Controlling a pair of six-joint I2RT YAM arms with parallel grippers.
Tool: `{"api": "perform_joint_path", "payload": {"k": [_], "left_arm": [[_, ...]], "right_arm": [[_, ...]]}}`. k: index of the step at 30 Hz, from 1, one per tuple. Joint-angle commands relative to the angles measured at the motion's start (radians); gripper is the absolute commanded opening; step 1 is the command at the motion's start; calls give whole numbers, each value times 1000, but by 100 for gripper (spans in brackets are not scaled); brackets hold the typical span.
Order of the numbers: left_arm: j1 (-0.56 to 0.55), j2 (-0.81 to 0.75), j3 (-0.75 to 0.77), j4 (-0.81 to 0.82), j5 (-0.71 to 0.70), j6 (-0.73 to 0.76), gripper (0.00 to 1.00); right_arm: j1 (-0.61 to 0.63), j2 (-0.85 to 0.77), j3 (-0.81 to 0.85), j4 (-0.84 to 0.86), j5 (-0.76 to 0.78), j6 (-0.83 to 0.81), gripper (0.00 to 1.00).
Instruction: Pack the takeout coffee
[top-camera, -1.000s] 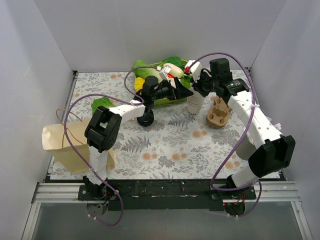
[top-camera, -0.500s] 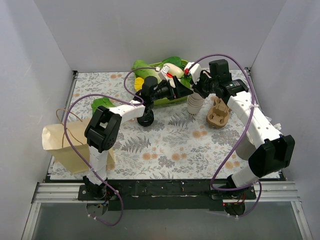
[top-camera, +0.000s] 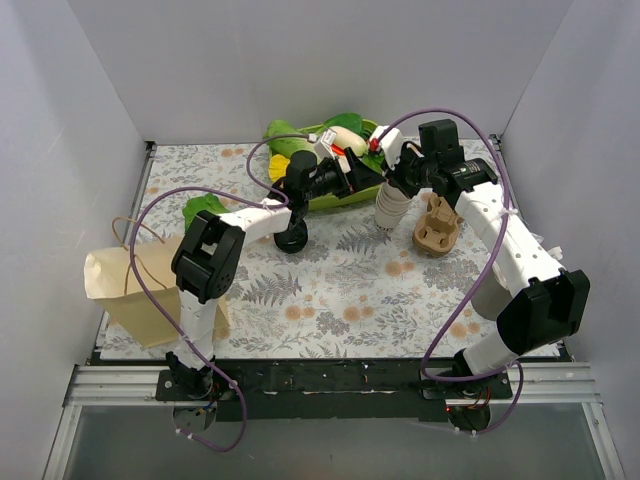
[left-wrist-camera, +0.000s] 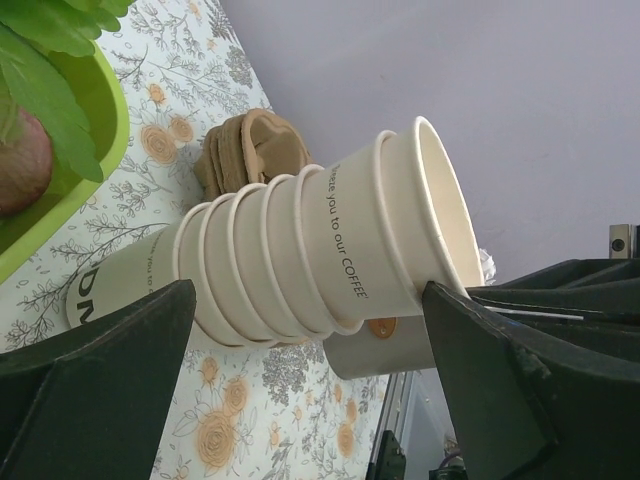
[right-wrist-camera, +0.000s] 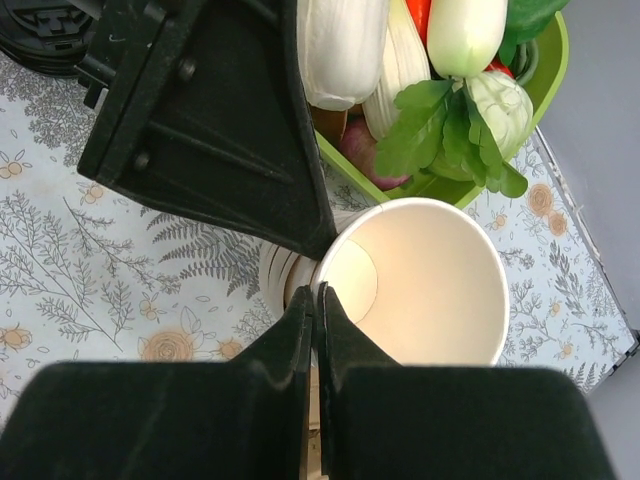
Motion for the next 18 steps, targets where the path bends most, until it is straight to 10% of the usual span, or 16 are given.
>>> {"api": "perform_joint_path", "payload": {"k": [1, 18], "left_arm": [[3, 21, 47, -46, -55, 15, 98], [-1, 6, 16, -126, -62, 86, 98]], "right_arm": [[2, -28, 14, 16, -38, 6, 1], [2, -40, 6, 230, -18, 137, 1]]}}
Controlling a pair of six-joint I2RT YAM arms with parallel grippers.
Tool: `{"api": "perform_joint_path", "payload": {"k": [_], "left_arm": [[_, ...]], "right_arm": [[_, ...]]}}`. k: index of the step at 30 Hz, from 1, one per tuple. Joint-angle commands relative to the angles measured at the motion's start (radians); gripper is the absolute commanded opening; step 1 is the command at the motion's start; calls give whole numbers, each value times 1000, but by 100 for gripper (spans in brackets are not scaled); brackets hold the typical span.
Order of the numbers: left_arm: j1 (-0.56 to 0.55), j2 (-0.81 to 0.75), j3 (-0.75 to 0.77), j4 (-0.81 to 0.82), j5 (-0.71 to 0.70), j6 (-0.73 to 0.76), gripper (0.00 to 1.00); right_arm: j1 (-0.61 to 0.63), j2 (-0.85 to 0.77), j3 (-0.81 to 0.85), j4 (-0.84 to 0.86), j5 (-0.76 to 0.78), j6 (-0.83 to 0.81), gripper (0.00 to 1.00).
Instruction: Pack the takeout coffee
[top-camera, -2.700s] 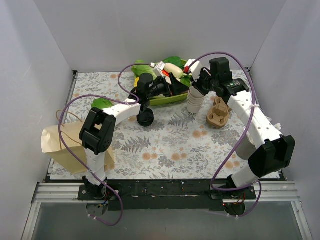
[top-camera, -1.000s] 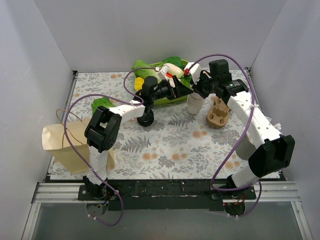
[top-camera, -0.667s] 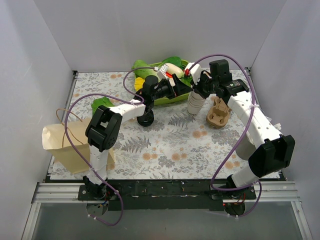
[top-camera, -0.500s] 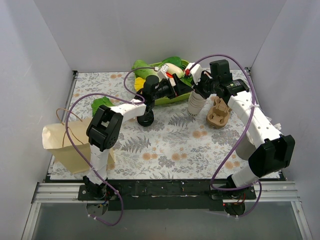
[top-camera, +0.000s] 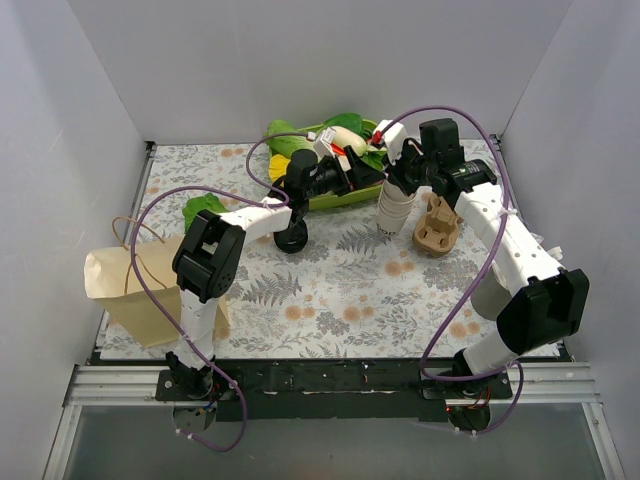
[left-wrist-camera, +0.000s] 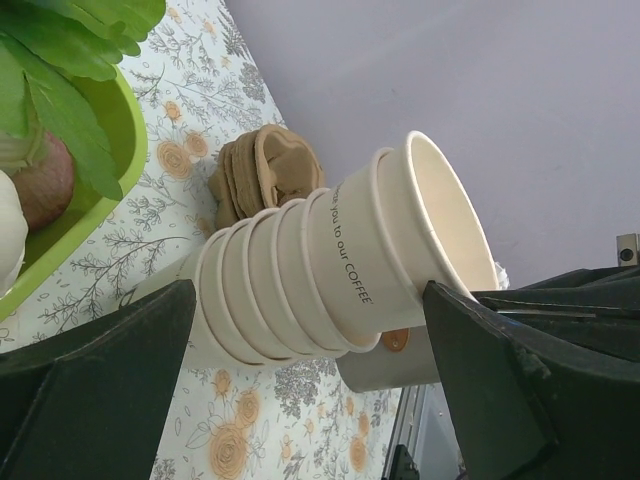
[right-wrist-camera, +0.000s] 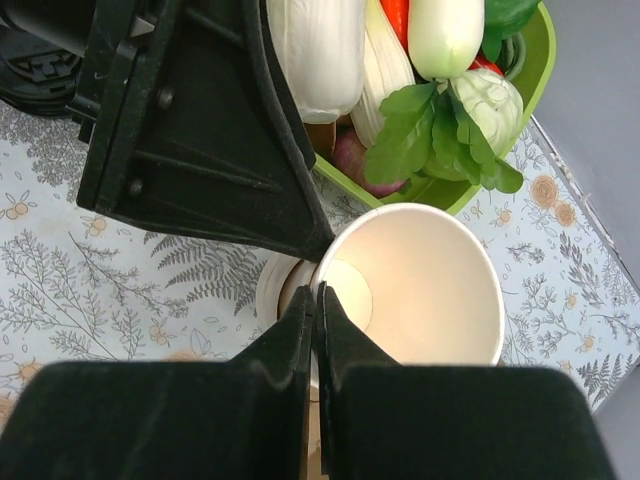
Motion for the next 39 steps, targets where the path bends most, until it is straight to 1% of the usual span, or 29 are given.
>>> {"api": "perform_joint_path", "payload": {"k": [1, 13, 24, 27, 34, 37, 39], "left_arm": [[-4, -11, -7, -108, -27, 72, 98], [-17, -40, -29, -142, -30, 162, 98], [-24, -47, -24, -186, -38, 231, 98], [-27, -54, -29, -185, -41, 239, 98], [-29, -77, -24, -163, -33, 262, 98], [-29, -115, -17, -157, -15, 315, 98], [-29, -133, -4, -172, 10, 394, 98]], "right_arm": [[6, -42, 13, 179, -22, 51, 1], [0, -82, -28, 274, 52, 24, 1], [-6, -120, -37, 307, 58, 39, 1], [-6, -129, -24, 292, 49, 25, 1], [-6, -166, -100, 306, 58, 10, 1], [-6, -177, -125, 314, 66, 8, 1], [-6, -178, -133, 315, 70, 5, 1]]}}
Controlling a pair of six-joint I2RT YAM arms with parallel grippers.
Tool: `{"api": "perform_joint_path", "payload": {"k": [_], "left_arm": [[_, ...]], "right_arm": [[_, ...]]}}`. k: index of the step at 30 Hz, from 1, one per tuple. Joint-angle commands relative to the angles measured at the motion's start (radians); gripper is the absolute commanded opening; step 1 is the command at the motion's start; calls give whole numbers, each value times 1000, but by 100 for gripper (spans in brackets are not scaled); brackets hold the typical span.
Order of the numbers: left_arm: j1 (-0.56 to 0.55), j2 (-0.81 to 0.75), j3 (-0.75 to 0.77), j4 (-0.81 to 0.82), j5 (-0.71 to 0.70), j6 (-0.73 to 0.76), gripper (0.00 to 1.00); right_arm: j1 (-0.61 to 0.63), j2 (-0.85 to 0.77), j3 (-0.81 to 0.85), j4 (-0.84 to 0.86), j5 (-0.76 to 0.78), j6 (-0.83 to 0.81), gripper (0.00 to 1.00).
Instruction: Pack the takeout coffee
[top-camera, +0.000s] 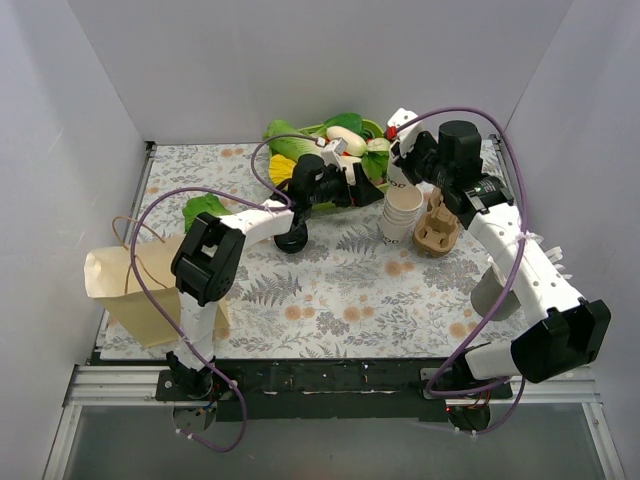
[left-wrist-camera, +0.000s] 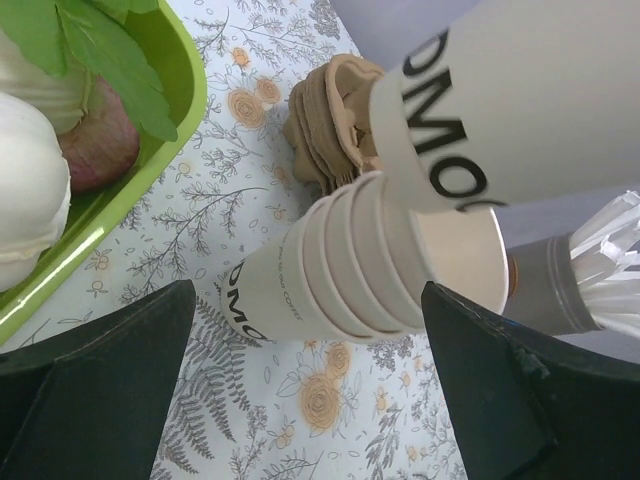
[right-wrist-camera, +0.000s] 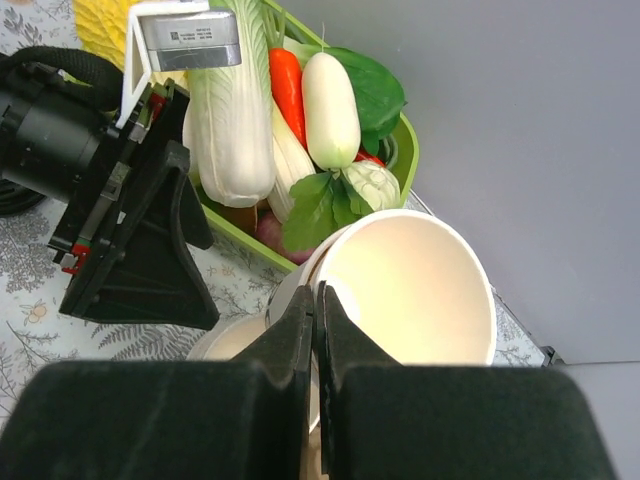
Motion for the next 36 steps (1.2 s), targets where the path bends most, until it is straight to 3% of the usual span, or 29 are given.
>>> {"api": "perform_joint_path", "payload": {"k": [1, 7, 11, 16, 23, 26, 29, 36], "left_arm": [[-3, -132, 38, -26, 45, 158, 98], [-5, -279, 26, -199, 204, 512, 98], [-3, -365, -15, -449, 267, 747, 98], [-3, -440, -17, -664, 200, 949, 98], [-5, -463, 12, -1282, 180, 1429, 95], [-8, -504, -58, -1484, 139, 1523, 90], [-10, -577, -174, -1568, 16, 1578, 88], [-10, -710, -413, -1614, -321, 1580, 88]], "right_arm": [[-3, -18, -23, 50, 18, -14, 1], [-4, -21, -41, 47, 10, -25, 1], [-6, -22, -41, 30, 10, -37, 1], [-12, -42, -52, 5, 7, -52, 1], [-29, -50, -76, -7, -27, -57, 1], [-35, -51, -87, 2, -41, -54, 1], [-38, -60, -107, 28, -39, -54, 1], [-41, -94, -150, 36, -31, -23, 1]]}}
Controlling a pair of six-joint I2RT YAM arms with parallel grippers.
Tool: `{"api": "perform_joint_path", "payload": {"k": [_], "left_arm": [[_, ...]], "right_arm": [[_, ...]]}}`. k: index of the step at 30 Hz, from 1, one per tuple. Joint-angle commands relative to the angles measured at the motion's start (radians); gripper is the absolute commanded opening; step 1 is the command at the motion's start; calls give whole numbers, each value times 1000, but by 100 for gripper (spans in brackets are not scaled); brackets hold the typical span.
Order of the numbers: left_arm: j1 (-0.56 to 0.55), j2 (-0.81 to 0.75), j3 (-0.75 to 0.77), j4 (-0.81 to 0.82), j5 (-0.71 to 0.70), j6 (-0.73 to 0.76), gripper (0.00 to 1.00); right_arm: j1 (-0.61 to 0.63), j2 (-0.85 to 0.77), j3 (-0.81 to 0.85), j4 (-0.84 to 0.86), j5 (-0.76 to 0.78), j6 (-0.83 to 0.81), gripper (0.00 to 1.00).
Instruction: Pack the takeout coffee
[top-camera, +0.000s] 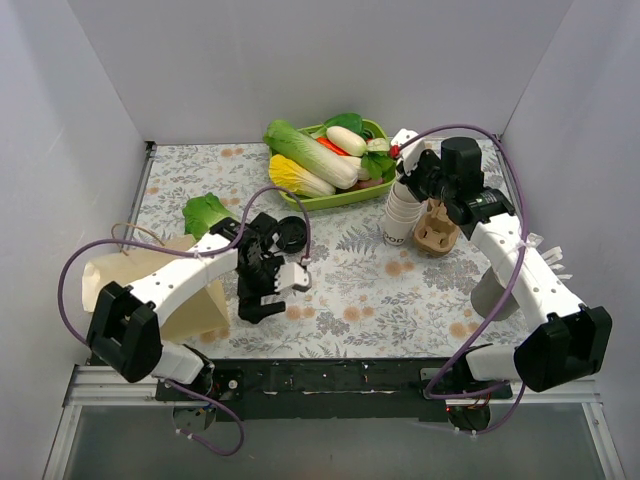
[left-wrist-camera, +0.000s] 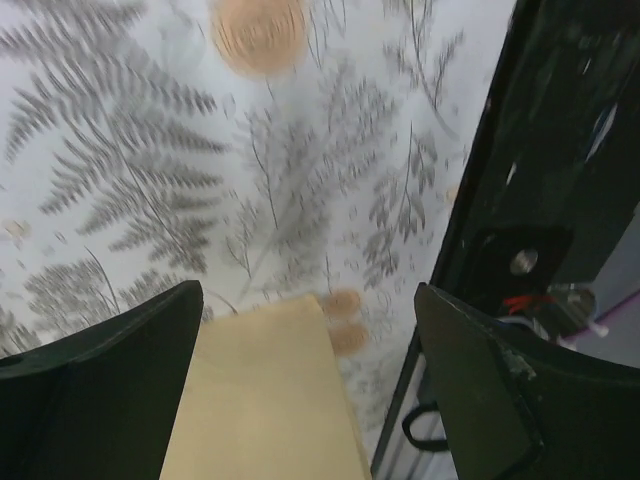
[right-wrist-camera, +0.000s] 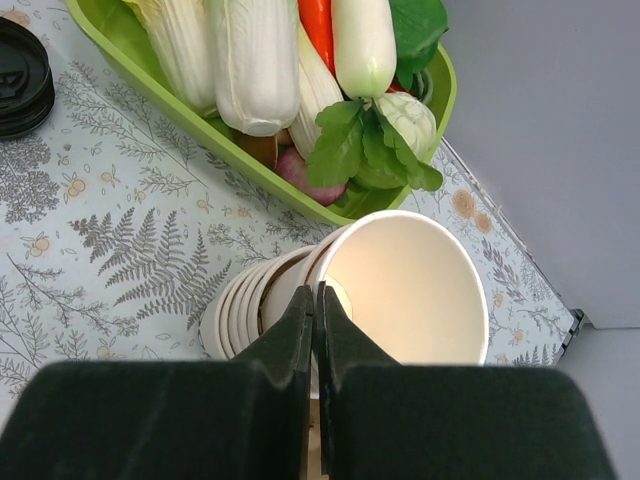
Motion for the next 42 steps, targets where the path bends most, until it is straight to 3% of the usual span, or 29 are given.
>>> {"api": "perform_joint_path", "payload": {"k": [1, 8, 11, 12, 16, 20, 24, 27, 33, 36, 37, 40, 42], "left_arm": [[-3, -113, -96, -75, -240, 51, 88], [48, -135, -303, 116, -678, -30, 92], [86, -69, -291, 202, -755, -151, 94], [98, -51, -285, 245, -857, -179, 94], [181, 32, -141, 406, -940, -267, 95], [177, 55, -113, 376, -840, -244, 92], [132, 10, -25, 308, -541, -237, 92], [100, -4, 130, 342, -271, -325, 95], [76, 60, 351, 638, 73, -798, 97], [65, 65, 316, 924, 151, -1010, 97], [63, 66, 277, 1090, 156, -1079, 98], [57, 117, 244, 1341, 153, -1309, 98], [56, 222, 267, 1405, 165, -1477, 98]], "right_arm": [[-6, -55, -19, 55, -10, 24, 1], [-6, -73, -36, 44, -8, 26, 1], [-6, -76, -37, 40, -12, 27, 1], [-6, -78, -39, 40, -12, 27, 1], [-6, -83, -43, 40, -10, 30, 1], [-6, -92, -57, 46, -9, 33, 1], [-7, -98, -68, 52, 1, 32, 1], [-7, -90, -63, 41, 4, 35, 1], [-7, -60, -30, -17, -5, 62, 1], [-7, -46, -10, -51, -31, 70, 1], [-7, -44, -8, -57, -33, 70, 1], [-6, -40, -5, -68, -42, 73, 1], [-7, -38, 6, -72, -41, 75, 1]]}}
